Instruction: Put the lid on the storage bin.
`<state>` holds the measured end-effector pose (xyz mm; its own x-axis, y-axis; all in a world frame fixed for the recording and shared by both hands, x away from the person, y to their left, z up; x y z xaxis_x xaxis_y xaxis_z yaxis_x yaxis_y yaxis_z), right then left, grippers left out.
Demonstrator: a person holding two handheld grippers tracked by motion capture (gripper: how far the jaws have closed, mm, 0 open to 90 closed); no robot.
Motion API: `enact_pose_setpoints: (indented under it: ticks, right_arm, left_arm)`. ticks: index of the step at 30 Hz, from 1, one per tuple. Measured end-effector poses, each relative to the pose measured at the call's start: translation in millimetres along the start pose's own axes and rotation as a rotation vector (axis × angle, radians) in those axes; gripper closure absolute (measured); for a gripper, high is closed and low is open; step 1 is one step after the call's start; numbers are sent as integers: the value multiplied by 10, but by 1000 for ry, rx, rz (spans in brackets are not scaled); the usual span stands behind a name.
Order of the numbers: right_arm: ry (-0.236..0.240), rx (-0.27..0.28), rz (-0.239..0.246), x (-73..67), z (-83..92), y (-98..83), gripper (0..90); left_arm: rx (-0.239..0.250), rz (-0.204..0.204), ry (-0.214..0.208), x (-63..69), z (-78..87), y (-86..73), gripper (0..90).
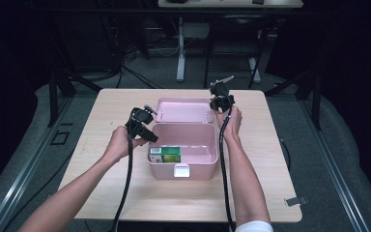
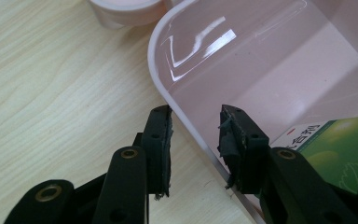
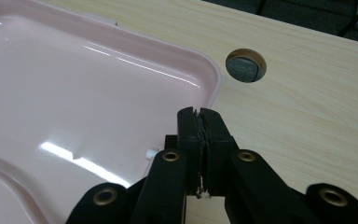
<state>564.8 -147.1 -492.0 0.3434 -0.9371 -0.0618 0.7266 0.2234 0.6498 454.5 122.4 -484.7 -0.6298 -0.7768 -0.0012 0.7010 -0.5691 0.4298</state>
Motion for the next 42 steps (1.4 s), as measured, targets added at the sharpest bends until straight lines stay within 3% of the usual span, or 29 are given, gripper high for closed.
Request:
enact_pose_setpoints:
  ticks: [4, 5, 9, 20, 33, 34, 37, 40, 42]
  right_arm:
    - [-9, -3, 8, -7, -25, 10, 846]
    - [-11, -13, 0, 4, -46, 13, 803]
    - [2, -33, -24, 28, -106, 1, 769]
    - [-30, -45, -40, -7, -148, 12, 806]
    - [0, 42, -70, 4, -20, 27, 828]
    - [4, 52, -76, 0, -6, 25, 900]
    - [25, 98, -40, -55, 94, 61, 900]
    - [27, 97, -20, -110, 106, 94, 900]
    - [26, 97, -31, -95, 94, 116, 900]
  left_arm:
    - [4, -2, 5, 7, -4, -4, 642]
    - [4, -2, 5, 8, -4, -4, 640]
    - [7, -2, 5, 7, -3, -9, 642]
    - [6, -4, 12, 10, -17, -10, 642]
    - [4, 0, 23, 22, -17, -7, 640]
    - [3, 0, 31, 23, -21, -8, 639]
    - [6, 3, 23, 27, -33, -3, 643]
    - [5, -5, 36, 42, -44, 4, 652]
    - [0, -2, 21, 33, -42, -5, 652]
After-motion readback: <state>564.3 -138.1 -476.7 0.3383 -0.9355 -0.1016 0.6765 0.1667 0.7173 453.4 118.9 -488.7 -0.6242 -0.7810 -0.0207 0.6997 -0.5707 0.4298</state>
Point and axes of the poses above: each handheld gripper's, and its own axes: z roughly backward along the jaws, y roughly out of its top, x roughly to its right, the point moved 3 cm from there along -z, roughly forward along the jaws, and after that the axes turned 3 degrees about y, right-handed, at the moved point
